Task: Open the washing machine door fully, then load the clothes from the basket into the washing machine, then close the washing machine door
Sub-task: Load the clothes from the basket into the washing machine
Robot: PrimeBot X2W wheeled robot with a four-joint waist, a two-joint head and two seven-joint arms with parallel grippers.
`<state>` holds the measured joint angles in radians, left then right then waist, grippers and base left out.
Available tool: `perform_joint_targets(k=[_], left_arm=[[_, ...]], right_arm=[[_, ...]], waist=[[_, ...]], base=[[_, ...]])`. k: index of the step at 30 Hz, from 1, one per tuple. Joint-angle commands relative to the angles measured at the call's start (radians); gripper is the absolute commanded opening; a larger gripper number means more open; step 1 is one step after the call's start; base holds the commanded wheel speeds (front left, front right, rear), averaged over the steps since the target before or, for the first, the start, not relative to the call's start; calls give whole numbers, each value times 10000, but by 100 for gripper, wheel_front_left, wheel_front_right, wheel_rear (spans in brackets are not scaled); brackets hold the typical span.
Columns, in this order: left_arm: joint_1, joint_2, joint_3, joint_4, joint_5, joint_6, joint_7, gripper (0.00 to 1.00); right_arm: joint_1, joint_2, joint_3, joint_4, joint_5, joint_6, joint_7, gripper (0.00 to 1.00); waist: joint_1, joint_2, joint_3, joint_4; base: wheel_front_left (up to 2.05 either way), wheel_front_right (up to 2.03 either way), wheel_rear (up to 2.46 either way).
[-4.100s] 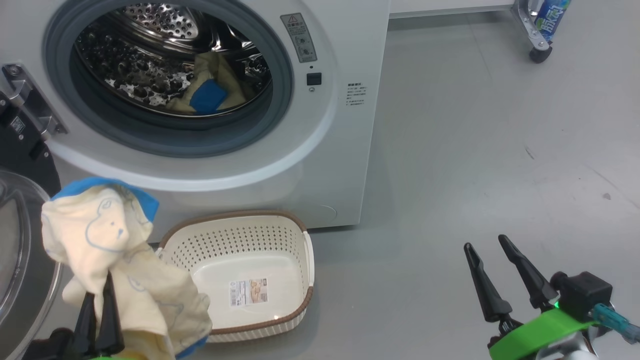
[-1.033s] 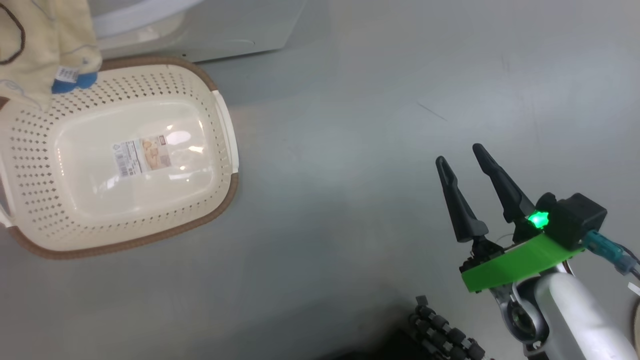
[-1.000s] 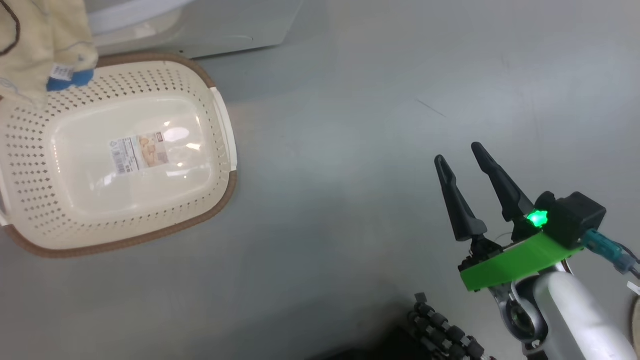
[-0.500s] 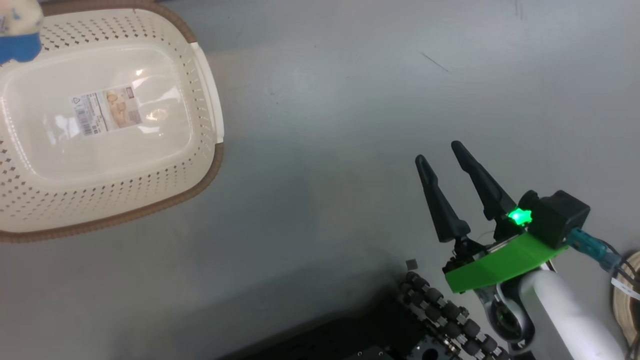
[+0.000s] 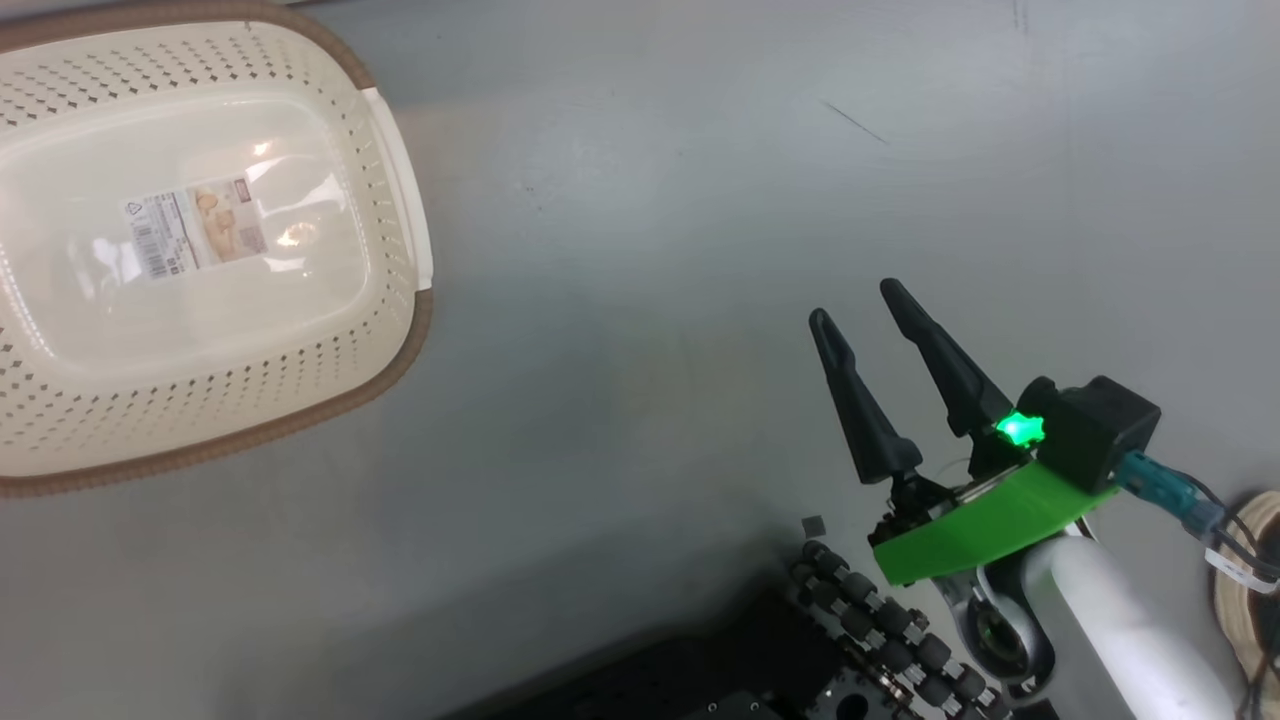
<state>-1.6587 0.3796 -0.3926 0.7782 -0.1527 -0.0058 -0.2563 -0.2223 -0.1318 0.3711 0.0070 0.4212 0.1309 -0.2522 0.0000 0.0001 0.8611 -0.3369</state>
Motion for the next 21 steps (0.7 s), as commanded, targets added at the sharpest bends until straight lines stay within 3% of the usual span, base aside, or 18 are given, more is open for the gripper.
perform_joint_targets(k=[1,2,3,4,9,21], left_arm=[[-225,438,186,-323,-8,93,-50,0],[-78,399,300,-55,-159,98,-51,0],[-20,377,355,110,-229,83,-52,42],[57,356,398,308,-283,95,-52,100],[173,128,527,1021,-527,82,-53,100],[1048,-123,850,1038,-800,120,-54,100]], right_arm=[[174,-123,184,-187,71,-2,-95,100],[161,-128,181,-171,72,-2,-95,100],[150,-127,181,-161,78,-2,-95,100],[147,-130,163,-147,72,-2,-95,100],[169,-163,25,-175,25,-2,-95,100],[-16,-277,-234,-209,-55,-2,-95,100]], waist=[[0,-1,12,-19],[0,-1,-2,-14],[0,-1,-6,-15],[0,-1,-47,10],[0,-1,-135,175],[0,-1,-649,572]], base=[[0,0,0],[0,0,0],[0,0,0],[0,0,0],[0,0,0],[0,0,0]])
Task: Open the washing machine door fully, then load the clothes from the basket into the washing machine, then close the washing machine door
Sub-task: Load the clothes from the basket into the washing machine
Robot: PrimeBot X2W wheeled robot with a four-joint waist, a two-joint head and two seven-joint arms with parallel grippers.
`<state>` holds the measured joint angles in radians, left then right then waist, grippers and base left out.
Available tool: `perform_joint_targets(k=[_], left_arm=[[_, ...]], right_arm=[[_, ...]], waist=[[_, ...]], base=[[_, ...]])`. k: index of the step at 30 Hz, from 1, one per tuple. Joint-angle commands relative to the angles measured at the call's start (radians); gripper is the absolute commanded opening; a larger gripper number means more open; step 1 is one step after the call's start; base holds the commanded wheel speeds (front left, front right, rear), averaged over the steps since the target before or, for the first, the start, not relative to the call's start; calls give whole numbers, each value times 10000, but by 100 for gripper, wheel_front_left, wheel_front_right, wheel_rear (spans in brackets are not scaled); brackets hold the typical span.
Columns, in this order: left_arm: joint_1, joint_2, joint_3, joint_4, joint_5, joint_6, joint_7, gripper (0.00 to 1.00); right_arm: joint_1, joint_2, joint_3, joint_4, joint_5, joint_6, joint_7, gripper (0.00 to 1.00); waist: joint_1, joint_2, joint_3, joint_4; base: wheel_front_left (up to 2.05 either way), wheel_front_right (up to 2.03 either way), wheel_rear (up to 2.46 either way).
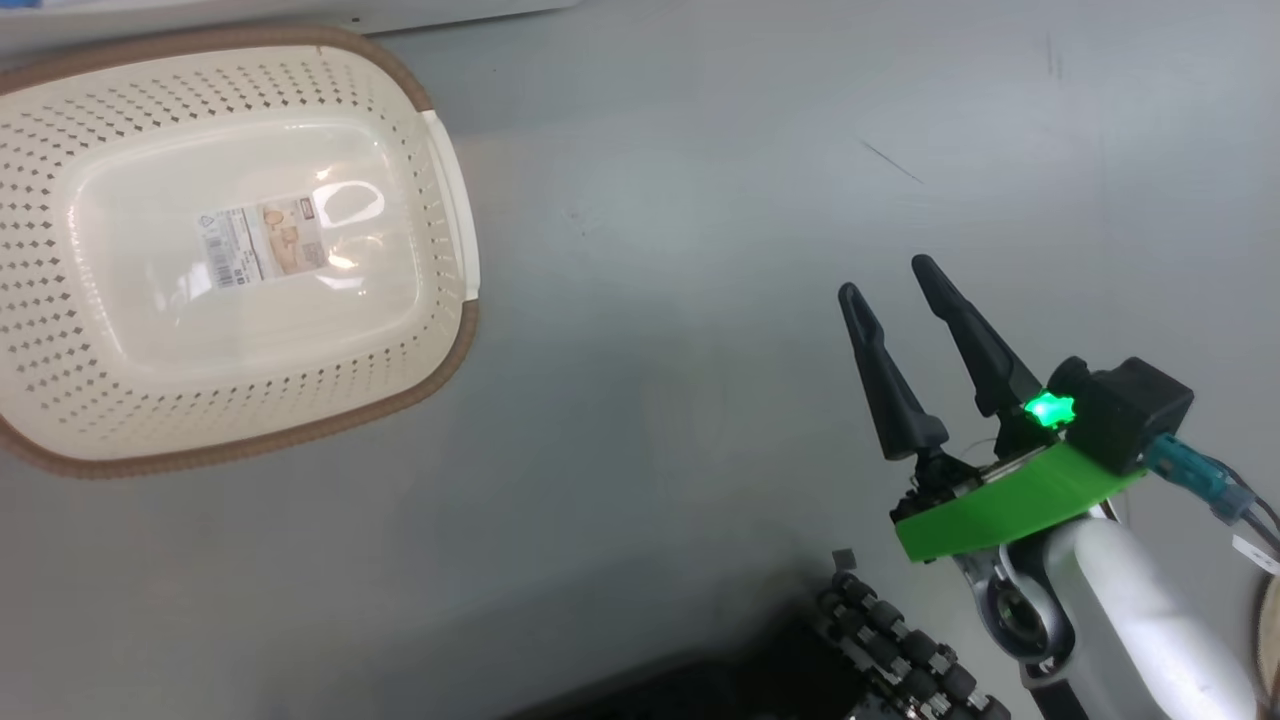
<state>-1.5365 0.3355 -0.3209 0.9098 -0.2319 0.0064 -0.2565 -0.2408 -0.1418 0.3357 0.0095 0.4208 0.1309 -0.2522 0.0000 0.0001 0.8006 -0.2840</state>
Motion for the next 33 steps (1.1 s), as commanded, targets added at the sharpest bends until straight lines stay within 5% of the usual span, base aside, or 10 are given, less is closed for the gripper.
perform_joint_targets(k=[1,16,33], left_arm=[[-85,297,177,-308,-33,12,-52,100],[1887,-150,709,-1043,-325,102,-53,100],[6088,-613,1942,-3568,-447,241,-53,100]], right_arm=[[166,-183,108,-223,-56,-2,-95,100],[-84,-264,-567,-321,-137,-2,-95,100],[458,-458,-953,-301,-217,-2,-95,100]], waist=[[0,-1,-111,66],[0,-1,-1051,764],[0,-1,-2446,1416]], base=[[0,0,0],[0,0,0],[0,0,0]])
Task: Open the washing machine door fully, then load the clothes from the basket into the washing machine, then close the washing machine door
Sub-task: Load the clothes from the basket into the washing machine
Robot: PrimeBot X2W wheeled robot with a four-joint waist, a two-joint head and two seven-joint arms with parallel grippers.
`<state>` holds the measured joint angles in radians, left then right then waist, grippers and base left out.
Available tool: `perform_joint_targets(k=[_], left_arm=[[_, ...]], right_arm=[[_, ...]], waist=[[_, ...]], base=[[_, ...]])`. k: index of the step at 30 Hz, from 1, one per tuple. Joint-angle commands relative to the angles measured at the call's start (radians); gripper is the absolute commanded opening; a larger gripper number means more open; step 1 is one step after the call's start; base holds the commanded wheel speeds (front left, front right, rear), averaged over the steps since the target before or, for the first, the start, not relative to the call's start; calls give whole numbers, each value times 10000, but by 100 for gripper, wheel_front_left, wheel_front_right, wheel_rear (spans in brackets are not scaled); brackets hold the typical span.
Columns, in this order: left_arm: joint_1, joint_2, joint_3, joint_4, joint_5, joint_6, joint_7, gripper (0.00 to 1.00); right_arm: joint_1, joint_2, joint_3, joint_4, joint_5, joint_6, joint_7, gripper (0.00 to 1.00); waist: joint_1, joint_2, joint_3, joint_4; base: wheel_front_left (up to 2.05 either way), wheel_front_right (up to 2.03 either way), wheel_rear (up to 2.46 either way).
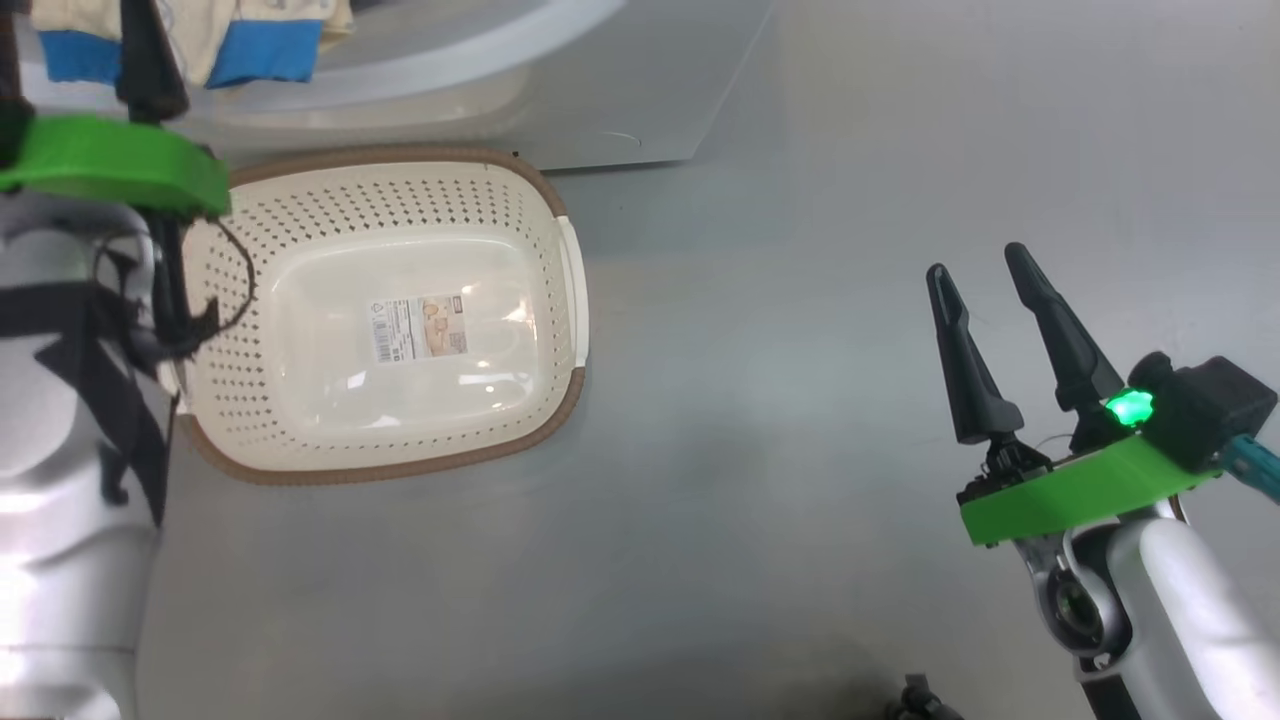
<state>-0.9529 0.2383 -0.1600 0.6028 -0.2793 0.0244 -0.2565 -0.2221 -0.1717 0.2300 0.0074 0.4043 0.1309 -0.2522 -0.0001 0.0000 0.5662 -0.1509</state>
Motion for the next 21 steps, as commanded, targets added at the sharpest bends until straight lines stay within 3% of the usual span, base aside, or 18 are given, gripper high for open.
perform_joint_targets(k=[1,21], left_arm=[[593,320,409,-713,20,65,-53,100],[6086,9,1824,-5122,115,537,-49,100]], right_arm=[[303,-157,91,-295,-42,-2,-95,100],[489,-218,-29,-406,16,-2,-95,100]], waist=[[1,0,-137,104],[1,0,-485,187]], base=[[0,0,0],[0,0,0]])
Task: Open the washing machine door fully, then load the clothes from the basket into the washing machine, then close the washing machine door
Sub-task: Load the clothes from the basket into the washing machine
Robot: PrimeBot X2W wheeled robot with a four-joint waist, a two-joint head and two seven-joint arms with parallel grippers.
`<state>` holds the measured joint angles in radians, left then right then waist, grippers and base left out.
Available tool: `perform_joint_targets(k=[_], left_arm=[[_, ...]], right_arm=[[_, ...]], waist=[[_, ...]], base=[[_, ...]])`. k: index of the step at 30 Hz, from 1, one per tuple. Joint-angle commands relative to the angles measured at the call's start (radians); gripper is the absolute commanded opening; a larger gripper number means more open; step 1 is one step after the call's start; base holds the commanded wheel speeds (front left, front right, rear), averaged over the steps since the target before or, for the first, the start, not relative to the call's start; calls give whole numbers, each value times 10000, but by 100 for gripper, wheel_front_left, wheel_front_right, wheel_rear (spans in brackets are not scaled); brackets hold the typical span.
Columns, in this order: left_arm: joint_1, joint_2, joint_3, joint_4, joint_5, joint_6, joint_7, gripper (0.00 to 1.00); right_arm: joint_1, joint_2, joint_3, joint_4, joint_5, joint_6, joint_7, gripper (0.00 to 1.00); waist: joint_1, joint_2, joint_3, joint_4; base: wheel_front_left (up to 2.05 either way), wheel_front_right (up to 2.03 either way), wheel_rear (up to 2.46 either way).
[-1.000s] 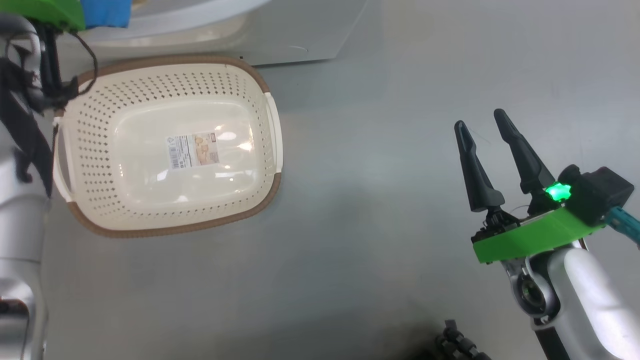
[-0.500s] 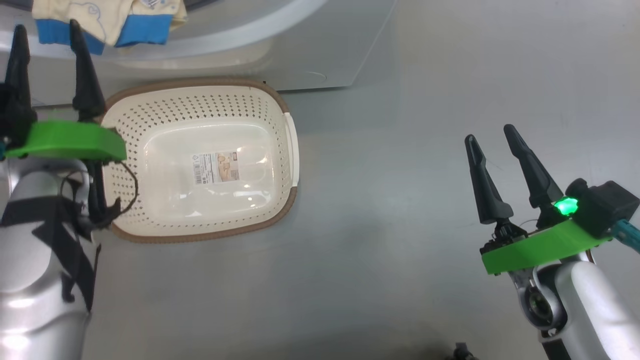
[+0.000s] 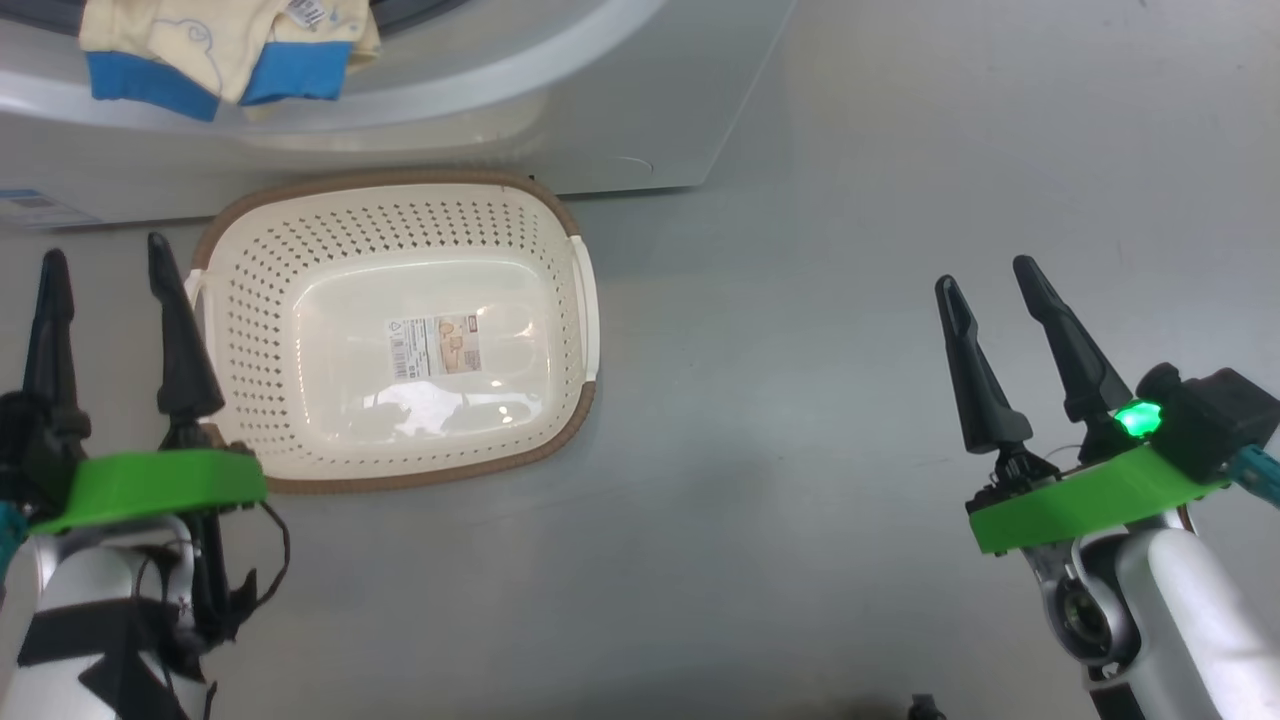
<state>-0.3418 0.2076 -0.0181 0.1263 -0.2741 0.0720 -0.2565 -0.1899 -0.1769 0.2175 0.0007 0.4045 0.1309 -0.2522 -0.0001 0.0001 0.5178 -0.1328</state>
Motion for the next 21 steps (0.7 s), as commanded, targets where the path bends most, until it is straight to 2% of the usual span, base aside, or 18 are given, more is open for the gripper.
perform_joint_targets(k=[1,10,21], left_arm=[[193,312,384,-519,92,94,-35,100],[1650,-19,430,-1692,-25,458,-28,100],[2669,-299,640,-2700,-176,904,-21,100]], right_arm=[[181,-175,75,-346,8,-2,-95,100],[190,-159,87,-353,0,-2,-95,100],[153,-145,147,-296,30,-2,-95,100]], waist=[[1,-1,-9,19],[1,-1,-49,61],[1,-1,-60,-61]], base=[[0,0,0],[0,0,0],[0,0,0]])
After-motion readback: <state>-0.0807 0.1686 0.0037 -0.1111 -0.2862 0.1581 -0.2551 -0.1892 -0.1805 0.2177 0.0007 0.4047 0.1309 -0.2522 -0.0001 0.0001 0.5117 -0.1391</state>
